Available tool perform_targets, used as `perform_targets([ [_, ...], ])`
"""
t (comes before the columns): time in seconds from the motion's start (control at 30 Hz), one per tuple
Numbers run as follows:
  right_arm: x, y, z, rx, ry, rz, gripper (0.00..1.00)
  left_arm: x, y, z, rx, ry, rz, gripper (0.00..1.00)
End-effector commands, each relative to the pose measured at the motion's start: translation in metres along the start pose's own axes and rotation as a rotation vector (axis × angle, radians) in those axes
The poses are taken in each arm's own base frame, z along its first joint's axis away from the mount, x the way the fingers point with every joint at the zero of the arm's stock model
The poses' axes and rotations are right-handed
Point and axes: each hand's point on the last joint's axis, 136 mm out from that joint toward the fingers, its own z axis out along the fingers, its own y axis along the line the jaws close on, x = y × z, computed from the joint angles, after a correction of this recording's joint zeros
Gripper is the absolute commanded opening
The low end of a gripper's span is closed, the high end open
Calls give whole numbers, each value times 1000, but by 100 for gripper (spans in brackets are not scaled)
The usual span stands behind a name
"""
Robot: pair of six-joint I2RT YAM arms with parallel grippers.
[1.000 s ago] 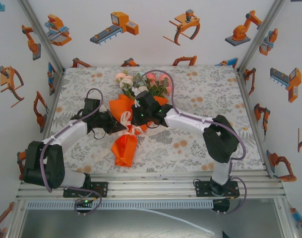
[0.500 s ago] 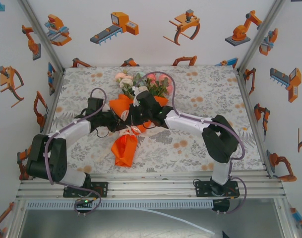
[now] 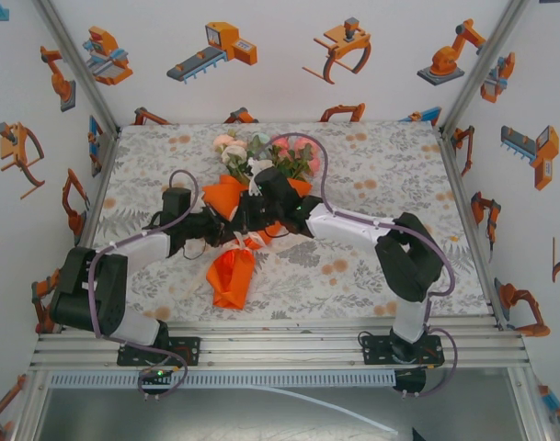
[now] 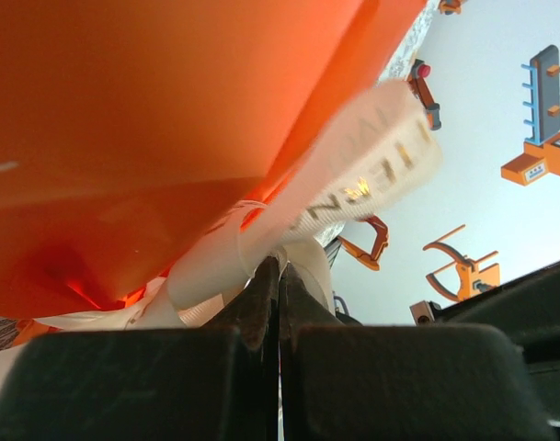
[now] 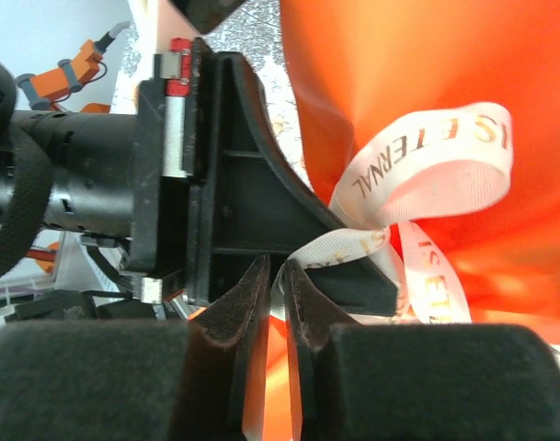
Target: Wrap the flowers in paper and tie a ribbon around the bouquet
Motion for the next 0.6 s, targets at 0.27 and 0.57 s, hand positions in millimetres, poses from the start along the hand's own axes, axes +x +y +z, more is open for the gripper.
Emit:
perform_targets([
  [0.27, -5, -13, -44, 171, 1, -64, 28, -9, -39, -4, 162, -21, 48, 0],
  [0.57, -6, -34, -68, 218, -69, -109, 34, -10, -33, 0, 155, -21, 24, 0],
])
